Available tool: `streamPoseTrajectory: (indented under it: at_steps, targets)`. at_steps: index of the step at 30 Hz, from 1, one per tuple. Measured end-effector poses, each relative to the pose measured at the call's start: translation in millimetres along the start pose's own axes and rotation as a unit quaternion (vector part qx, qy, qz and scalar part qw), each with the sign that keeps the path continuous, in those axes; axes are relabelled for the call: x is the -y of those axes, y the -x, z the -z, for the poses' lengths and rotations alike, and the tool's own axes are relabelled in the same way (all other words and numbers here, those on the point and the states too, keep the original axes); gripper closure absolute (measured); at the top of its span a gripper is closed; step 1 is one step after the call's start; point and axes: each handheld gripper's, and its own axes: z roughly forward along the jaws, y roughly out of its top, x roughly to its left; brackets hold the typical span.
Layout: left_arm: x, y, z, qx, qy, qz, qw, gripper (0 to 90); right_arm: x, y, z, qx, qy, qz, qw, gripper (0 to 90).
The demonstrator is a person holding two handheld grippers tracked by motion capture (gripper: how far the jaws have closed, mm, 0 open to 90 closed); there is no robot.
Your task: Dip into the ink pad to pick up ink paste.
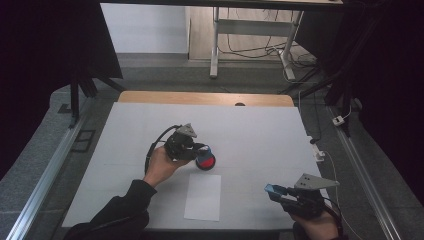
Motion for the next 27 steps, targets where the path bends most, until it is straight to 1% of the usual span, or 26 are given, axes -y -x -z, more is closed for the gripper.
streamPoseTrajectory:
  at_steps: [8,13,15,19,22,27]
  targets:
    - [-0.1,-6.6,-13.4,-0.006,-0.009,0.008,0.9999,70.6,0.6,-0.3,0.4,-0.003,0.003,0.0,1.0,68.5]
    - [2.3,-9.8,-20.2,-0.008,-0.018,0.014,0.9997,70.5,0.5,-0.9,0.7,0.0,-0.002,0.005,1.0,68.5]
    - [3.1,-11.1,-22.4,-0.01,-0.019,0.017,0.9996,70.6,0.5,-0.8,0.6,-0.001,-0.001,0.005,1.0,68.5]
    - [4.1,-13.6,-26.0,-0.006,-0.022,0.021,0.9995,70.5,0.5,-1.0,0.4,-0.003,-0.001,0.005,1.0,68.4]
    - [5.0,-14.5,-28.5,-0.01,-0.026,0.022,0.9994,70.5,0.6,-0.9,0.4,-0.003,-0.001,0.006,1.0,68.4]
    - [6.1,-16.1,-30.7,-0.01,-0.024,0.027,0.9993,70.5,0.6,-0.9,0.3,-0.005,-0.002,0.006,1.0,68.4]
